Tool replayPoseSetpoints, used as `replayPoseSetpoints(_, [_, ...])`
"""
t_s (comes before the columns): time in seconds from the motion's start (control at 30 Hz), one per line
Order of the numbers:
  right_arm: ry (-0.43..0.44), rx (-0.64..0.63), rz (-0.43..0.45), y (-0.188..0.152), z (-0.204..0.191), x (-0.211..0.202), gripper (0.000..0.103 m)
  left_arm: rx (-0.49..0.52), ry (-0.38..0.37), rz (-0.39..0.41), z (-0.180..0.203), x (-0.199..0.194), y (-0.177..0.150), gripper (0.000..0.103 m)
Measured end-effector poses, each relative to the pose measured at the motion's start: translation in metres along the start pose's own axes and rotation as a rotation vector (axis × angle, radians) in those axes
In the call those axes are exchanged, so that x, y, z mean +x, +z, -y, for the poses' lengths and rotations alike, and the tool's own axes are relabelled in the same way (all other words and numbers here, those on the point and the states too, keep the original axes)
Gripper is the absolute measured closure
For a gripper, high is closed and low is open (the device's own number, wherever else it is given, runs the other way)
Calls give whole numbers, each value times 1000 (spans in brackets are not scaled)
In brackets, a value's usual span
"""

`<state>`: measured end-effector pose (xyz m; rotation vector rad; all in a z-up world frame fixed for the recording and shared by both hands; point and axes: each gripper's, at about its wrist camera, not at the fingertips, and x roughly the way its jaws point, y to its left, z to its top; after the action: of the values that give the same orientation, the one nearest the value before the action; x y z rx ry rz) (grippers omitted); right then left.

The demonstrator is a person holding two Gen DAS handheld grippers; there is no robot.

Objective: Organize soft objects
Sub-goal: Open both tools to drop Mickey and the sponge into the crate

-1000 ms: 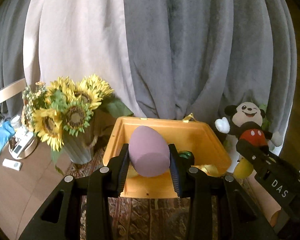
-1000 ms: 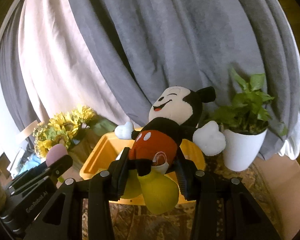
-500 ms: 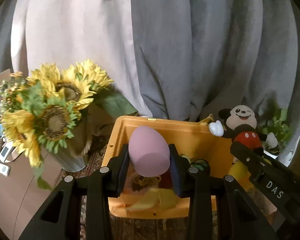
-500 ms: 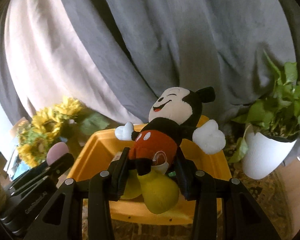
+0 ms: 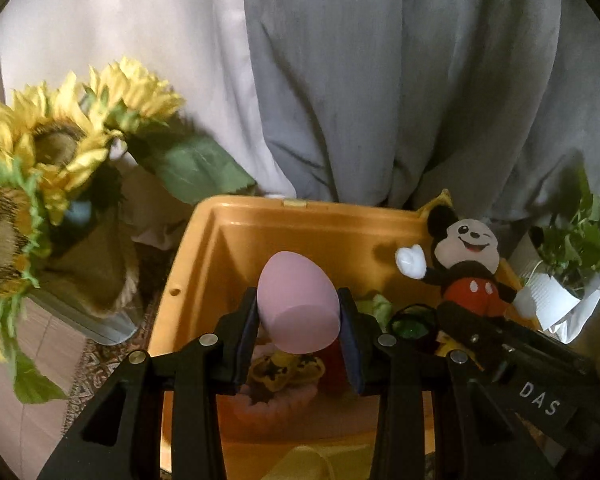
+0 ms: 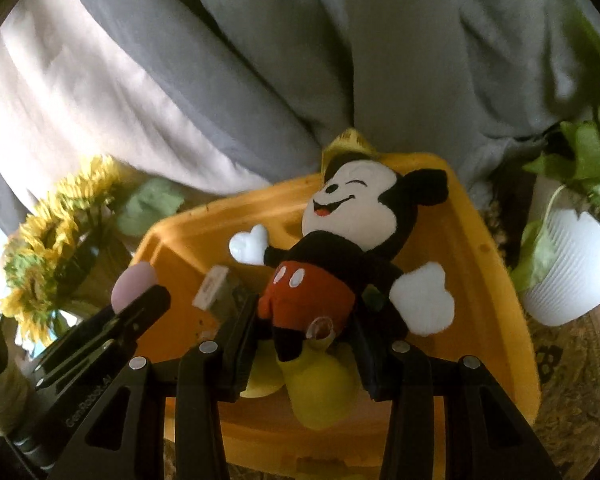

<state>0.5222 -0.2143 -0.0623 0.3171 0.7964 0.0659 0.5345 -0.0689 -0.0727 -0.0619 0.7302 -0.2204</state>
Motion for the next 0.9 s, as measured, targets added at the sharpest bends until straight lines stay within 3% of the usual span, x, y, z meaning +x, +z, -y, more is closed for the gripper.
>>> replayPoseSetpoints(0.17, [1, -15, -78, 1, -2, 13, 56, 23, 5, -42, 1, 15, -2, 65])
replayPoseSetpoints(0.23, [6, 5, -102, 1, 0, 13, 50, 24, 4, -57, 1, 18, -2, 64])
replayPoseSetpoints(0.37, [4, 2, -115, -1, -4, 10, 42, 13, 7, -68, 0, 18, -4, 53])
replayPoseSetpoints(0.57, [9, 29, -133, 0, -5, 0, 39, 2, 34, -49, -4, 7, -4, 40])
replayPoseSetpoints(0.67, [7, 28, -117, 1, -6, -11, 39, 1, 28, -35, -5, 0, -1, 38])
replayPoseSetpoints(0.9, [-91, -22, -28, 1, -13, -39, 39, 3, 38, 2, -2, -23, 2, 34])
